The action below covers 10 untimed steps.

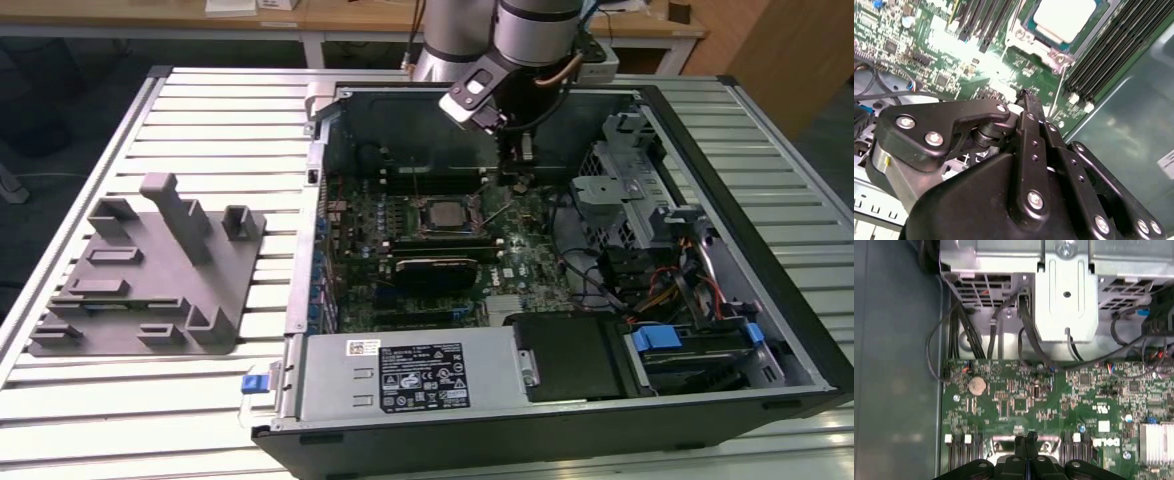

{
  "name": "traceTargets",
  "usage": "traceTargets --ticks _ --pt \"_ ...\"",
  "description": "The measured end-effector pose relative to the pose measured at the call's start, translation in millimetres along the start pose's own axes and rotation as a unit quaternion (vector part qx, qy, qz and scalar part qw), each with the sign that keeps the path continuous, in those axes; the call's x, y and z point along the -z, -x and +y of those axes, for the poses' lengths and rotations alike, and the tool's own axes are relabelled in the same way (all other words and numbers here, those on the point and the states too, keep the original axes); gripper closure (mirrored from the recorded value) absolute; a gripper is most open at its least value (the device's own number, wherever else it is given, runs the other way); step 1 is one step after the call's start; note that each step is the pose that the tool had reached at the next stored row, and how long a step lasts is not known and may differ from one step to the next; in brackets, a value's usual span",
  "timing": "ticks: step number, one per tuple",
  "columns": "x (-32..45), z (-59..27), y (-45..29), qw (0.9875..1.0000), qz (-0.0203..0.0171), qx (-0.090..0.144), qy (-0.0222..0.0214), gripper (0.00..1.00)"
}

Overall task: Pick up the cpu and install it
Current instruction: 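Close the cpu cover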

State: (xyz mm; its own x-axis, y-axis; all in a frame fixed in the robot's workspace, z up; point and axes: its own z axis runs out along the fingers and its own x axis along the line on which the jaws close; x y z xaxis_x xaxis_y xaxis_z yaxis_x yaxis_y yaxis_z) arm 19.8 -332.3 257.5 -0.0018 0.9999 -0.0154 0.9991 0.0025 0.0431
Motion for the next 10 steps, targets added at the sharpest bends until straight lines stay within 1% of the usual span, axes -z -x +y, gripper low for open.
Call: traceTargets --ticks 10 --pt "-0.8 19.3 -0.8 1.0 0.0 0.0 0.0 0.89"
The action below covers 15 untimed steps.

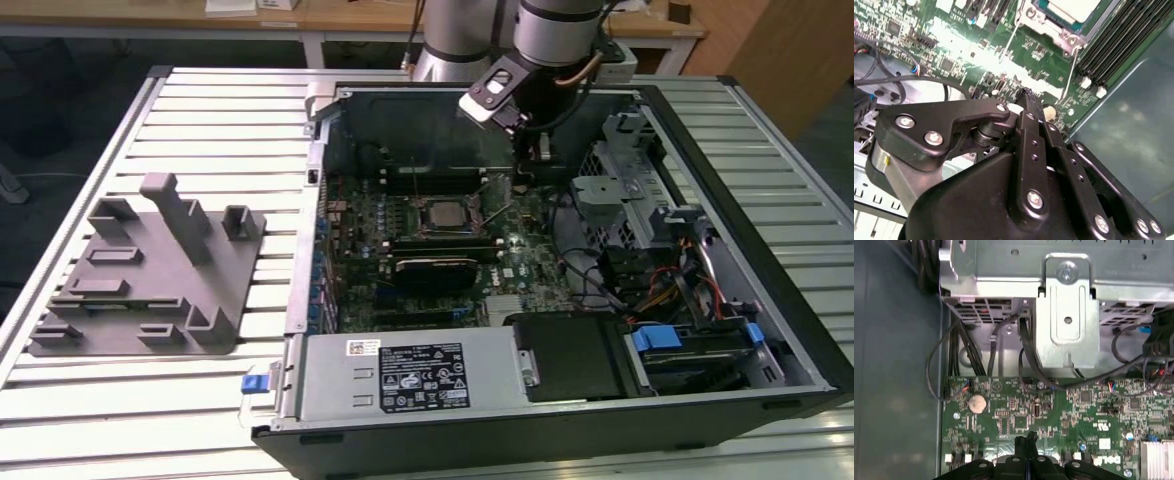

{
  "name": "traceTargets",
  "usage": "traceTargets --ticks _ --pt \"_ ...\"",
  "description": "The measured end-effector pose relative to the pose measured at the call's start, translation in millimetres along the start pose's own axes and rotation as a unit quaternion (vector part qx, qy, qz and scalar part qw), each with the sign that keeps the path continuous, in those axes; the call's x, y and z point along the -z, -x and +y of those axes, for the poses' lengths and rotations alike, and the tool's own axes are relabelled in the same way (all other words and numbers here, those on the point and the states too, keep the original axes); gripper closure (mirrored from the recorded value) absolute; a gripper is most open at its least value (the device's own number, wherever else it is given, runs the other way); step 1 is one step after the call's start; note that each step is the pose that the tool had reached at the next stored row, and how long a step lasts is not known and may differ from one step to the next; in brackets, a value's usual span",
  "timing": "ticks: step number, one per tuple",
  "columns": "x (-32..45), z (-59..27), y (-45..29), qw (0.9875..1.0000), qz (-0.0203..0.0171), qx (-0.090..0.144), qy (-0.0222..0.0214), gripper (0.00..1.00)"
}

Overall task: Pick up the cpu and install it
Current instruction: 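Close the cpu cover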

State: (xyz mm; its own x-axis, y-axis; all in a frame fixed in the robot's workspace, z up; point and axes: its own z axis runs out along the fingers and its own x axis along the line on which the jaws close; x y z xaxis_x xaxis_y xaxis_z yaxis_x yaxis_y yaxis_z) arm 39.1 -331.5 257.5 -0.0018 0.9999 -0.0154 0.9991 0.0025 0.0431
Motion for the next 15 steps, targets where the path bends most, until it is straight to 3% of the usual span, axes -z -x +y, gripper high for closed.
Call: traceTargets --ticks 3,11,15 --pt "-0.4 3.6 -0.1 1.0 0.0 0.0 0.0 0.89" --pt "-14.8 4.2 -0.4 1.0 0.0 0.0 0.0 0.89" --pt "-15.8 4.1 -0.4 1.0 -0.0002 0.0 -0.0001 0.89"
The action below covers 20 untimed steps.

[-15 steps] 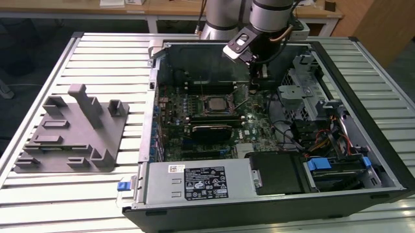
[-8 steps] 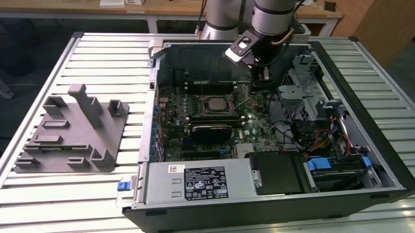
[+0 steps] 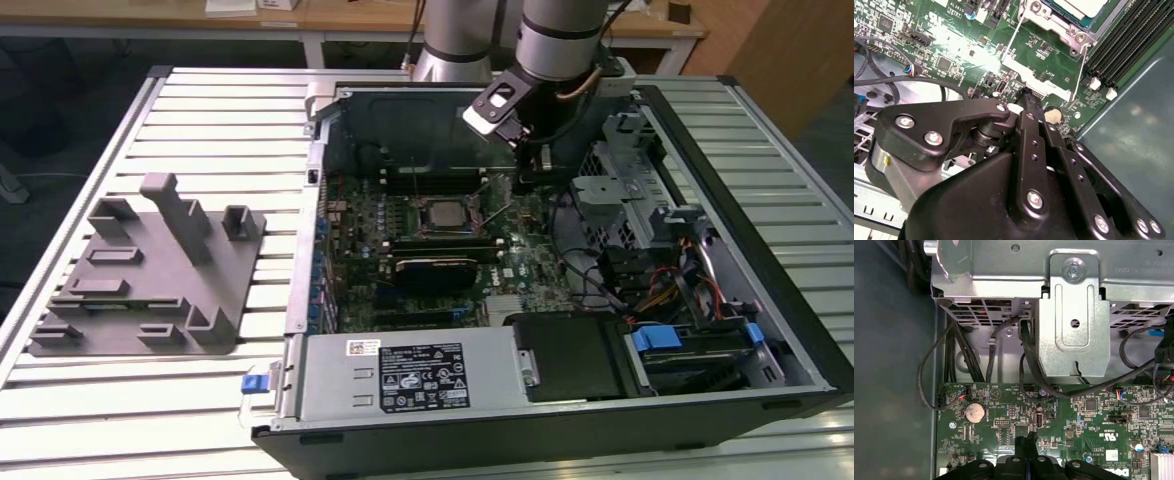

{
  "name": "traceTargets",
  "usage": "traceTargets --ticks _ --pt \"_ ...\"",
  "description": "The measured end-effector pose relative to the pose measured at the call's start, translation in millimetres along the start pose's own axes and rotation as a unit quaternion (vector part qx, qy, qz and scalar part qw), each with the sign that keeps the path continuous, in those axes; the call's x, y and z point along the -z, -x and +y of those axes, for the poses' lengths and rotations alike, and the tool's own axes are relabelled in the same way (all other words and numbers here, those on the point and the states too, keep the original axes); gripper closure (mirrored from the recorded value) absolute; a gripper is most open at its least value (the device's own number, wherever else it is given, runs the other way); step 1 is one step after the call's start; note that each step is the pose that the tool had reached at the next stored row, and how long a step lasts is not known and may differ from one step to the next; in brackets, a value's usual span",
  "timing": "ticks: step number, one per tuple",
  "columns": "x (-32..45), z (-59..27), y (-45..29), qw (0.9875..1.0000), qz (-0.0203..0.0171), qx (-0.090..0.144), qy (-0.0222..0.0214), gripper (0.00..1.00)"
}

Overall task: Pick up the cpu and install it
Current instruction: 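Close the cpu cover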

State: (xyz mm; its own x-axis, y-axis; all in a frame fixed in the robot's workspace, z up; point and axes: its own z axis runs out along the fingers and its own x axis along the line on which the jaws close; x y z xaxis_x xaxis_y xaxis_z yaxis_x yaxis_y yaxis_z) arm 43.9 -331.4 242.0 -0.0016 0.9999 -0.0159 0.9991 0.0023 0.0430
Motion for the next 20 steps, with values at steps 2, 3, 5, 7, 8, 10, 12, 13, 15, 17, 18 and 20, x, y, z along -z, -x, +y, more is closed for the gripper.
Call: traceTargets --ticks 2,3,5,7,8,10,12,13,15,17,18,20 --pt "0.0 0.0 0.0 1.0 0.0 0.0 0.0 0.89" --pt "0.0 0.0 0.0 1.0 0.0 0.0 0.0 0.89" --pt "-0.1 -0.3 0.0 1.0 0.0 0.0 0.0 0.89" --pt "0.0 -2.7 0.0 1.0 0.0003 0.0 0.0001 0.89" --pt "0.2 -4.9 -0.1 1.0 0.0005 0.0 0.0 0.89" --pt "0.4 -10.2 0.0 1.0 0.0012 0.0 0.0001 0.89" --pt "0.7 -16.4 -0.1 1.0 0.0019 0.0 0.0003 0.89" --pt "0.8 -19.7 -0.1 1.0 0.0021 0.0 0.0004 0.89" --pt "1.2 -27.9 -0.1 1.0 0.0025 0.0 0.0007 0.89" --pt "1.4 -36.9 -0.1 1.0 0.0032 0.0 0.0013 0.89" --pt "1.6 -41.3 -0.1 1.0 0.0034 0.0 0.0015 0.89" --pt "2.1 -50.3 -0.1 1.0 0.0037 0.0 0.0019 0.89"
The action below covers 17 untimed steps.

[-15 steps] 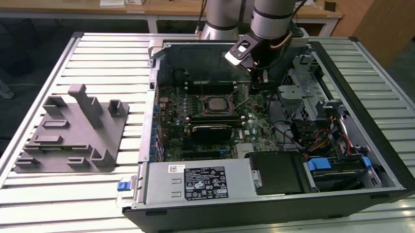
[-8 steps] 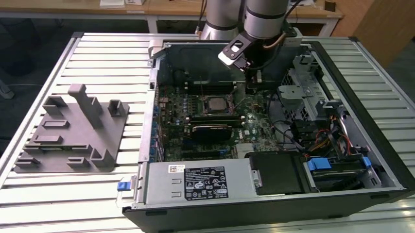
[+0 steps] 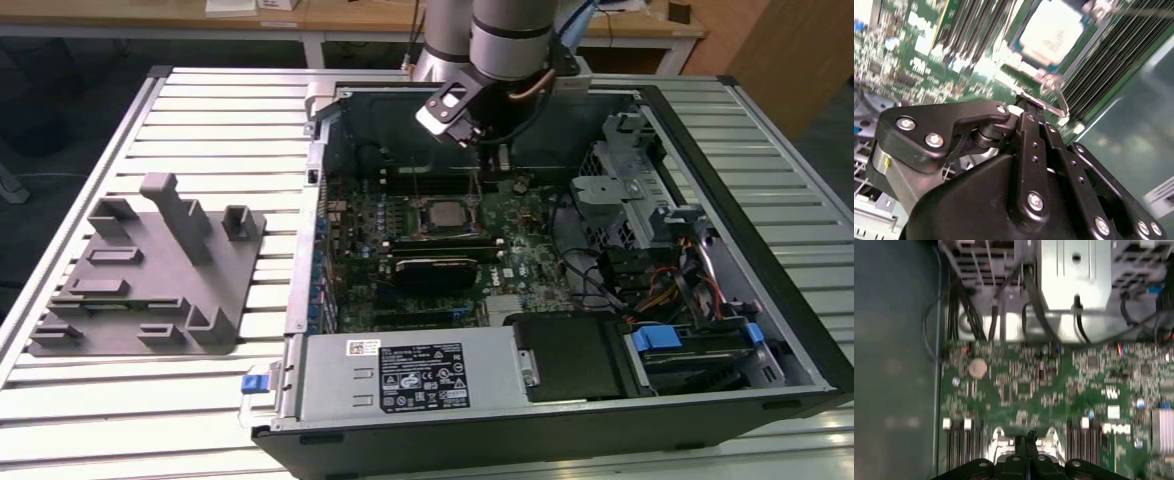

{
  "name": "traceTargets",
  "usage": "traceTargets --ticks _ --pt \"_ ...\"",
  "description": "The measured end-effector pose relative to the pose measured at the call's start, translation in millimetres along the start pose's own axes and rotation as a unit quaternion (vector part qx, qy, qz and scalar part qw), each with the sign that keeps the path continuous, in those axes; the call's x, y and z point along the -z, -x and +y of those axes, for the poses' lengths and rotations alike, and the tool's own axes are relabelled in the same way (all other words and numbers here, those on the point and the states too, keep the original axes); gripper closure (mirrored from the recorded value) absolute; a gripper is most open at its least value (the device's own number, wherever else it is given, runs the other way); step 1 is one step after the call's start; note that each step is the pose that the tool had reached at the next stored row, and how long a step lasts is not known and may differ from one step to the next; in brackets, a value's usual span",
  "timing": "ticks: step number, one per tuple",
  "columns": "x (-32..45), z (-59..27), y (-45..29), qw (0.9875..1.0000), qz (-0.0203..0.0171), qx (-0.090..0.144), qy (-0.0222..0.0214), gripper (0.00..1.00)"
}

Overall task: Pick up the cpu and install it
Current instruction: 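Close the cpu cover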

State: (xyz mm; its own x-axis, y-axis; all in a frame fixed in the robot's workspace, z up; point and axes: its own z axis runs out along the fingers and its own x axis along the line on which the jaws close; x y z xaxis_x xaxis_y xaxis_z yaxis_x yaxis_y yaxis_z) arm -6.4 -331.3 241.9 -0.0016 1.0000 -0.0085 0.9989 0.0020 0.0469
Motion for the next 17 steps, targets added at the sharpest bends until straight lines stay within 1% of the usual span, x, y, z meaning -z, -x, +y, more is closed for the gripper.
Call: traceTargets --ticks 5,6,12,13,14,16,17 --pt "1.0 -22.0 0.0 1.0 0.0005 0.0 0.0017 0.89" --pt "1.1 -23.6 -0.1 1.0 0.0006 0.0 0.0017 0.89" --pt "1.0 -23.8 0.0 1.0 0.0006 0.0 0.0013 0.89" --pt "0.8 -23.8 0.0 1.0 0.0007 0.0 -0.0032 0.89" --pt "0.6 -23.8 0.0 0.9999 0.0005 0.0 -0.0105 0.89" --pt "0.1 -23.6 -0.1 0.9996 0.0002 0.0 -0.0281 0.89" --pt "0.1 -23.6 0.0 0.9995 0.0002 0.0 -0.0322 0.89"
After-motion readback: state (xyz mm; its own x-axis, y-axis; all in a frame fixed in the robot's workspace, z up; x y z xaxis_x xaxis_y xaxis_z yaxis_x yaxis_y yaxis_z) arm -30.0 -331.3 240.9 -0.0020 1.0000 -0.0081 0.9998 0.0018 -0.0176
